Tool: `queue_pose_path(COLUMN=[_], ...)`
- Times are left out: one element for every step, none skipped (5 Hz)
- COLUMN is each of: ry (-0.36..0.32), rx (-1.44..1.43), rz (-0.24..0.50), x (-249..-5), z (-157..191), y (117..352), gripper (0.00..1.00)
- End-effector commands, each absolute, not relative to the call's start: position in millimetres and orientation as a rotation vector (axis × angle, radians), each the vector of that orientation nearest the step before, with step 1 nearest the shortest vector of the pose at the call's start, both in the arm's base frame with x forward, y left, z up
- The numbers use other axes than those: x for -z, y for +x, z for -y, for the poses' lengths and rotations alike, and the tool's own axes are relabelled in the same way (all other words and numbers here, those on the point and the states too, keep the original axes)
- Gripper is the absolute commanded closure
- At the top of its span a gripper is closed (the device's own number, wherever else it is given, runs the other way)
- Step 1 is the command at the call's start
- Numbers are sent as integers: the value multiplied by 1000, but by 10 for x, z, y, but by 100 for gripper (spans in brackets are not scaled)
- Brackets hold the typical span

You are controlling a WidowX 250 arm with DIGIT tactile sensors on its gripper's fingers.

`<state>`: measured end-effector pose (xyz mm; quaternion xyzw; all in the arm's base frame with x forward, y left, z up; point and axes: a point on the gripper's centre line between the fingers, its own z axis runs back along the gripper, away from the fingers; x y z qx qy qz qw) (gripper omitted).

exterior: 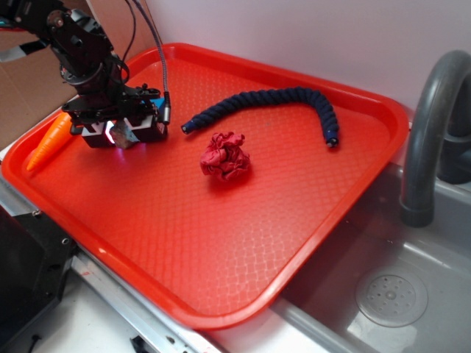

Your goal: Grab the rock.

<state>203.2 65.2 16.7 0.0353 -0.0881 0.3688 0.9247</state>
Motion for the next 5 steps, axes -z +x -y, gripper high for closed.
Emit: queue_pose_path(ry=[-26,-77,-160,-252,-240], rx=[-499,-327,-223,-185,-182], rz=[143,159,260,275,278], x=[-976,-1487,-1991,-2207,-2129], z=[-398,-105,299,458,492], y=[2248,2198,1924,1765,1731], gripper=[100,100,100,100,100])
